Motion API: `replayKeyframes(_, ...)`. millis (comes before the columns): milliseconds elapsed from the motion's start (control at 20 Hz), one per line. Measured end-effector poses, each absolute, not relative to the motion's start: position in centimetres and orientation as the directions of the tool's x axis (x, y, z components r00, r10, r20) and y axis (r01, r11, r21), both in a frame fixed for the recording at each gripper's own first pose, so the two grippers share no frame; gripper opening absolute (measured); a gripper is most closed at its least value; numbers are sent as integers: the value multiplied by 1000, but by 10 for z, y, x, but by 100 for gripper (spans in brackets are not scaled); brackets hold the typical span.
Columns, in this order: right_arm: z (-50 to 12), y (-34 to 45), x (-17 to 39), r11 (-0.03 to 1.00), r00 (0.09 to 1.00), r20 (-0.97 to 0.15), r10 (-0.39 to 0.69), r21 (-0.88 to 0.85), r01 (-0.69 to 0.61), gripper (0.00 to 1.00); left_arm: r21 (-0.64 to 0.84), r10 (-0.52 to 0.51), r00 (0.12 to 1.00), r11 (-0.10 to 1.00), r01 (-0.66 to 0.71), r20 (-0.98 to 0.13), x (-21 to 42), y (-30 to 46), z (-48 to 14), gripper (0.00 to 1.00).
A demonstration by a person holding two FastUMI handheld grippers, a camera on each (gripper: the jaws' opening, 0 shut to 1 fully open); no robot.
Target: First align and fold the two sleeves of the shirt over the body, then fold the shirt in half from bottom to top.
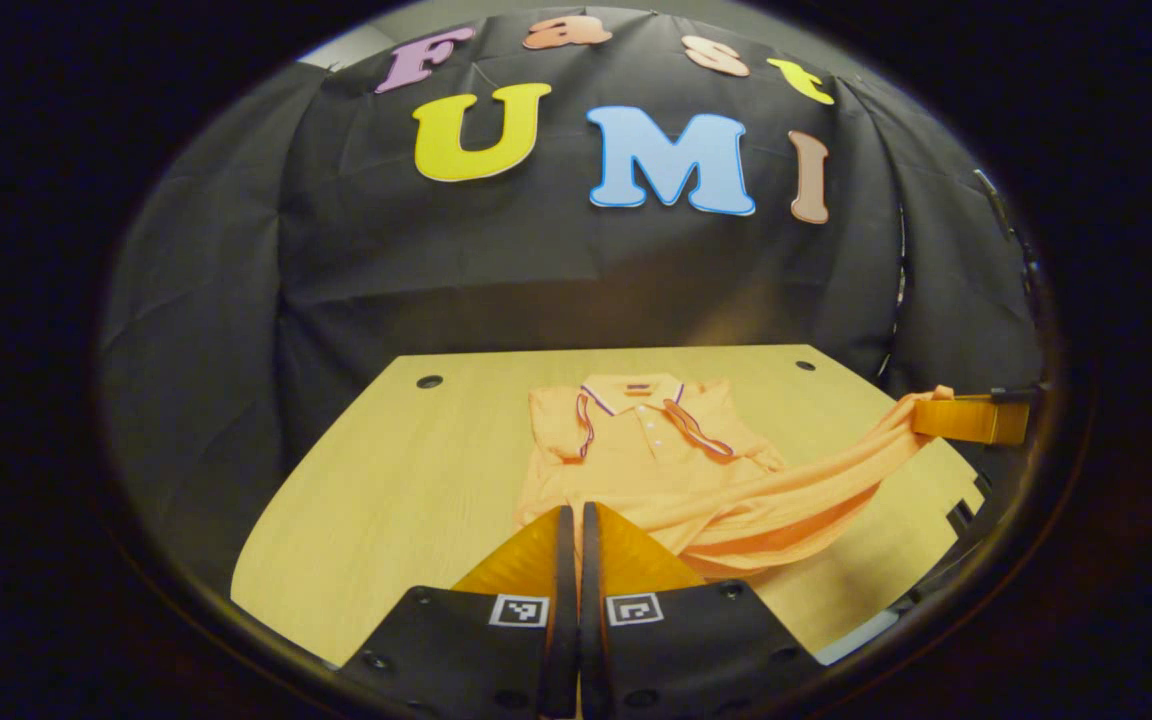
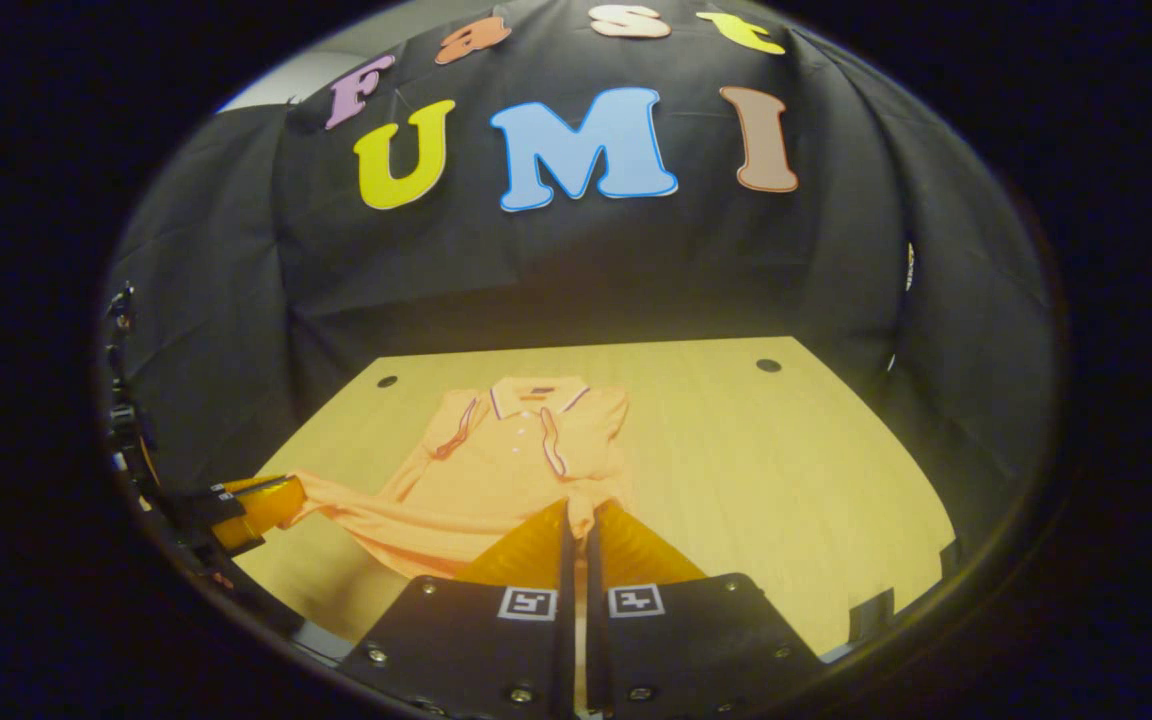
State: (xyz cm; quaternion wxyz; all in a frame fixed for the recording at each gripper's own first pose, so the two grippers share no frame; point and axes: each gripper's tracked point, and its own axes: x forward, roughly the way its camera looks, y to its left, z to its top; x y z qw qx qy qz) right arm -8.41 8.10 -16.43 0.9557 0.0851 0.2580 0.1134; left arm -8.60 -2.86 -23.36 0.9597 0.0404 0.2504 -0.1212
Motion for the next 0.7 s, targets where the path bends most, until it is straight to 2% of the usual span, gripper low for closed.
replayKeyframes(400, -139, 86, 13, 976, 873, -457, 173, 195, -92, 5, -32, -295, 842, 948, 315, -451, 27, -47, -222, 7)
replayKeyframes(700, -147, 95, 89, 989, 871, -481, 99, 147, -32, 5, -48, -354, 829, 927, 371, -434, 108, -59, -229, 7)
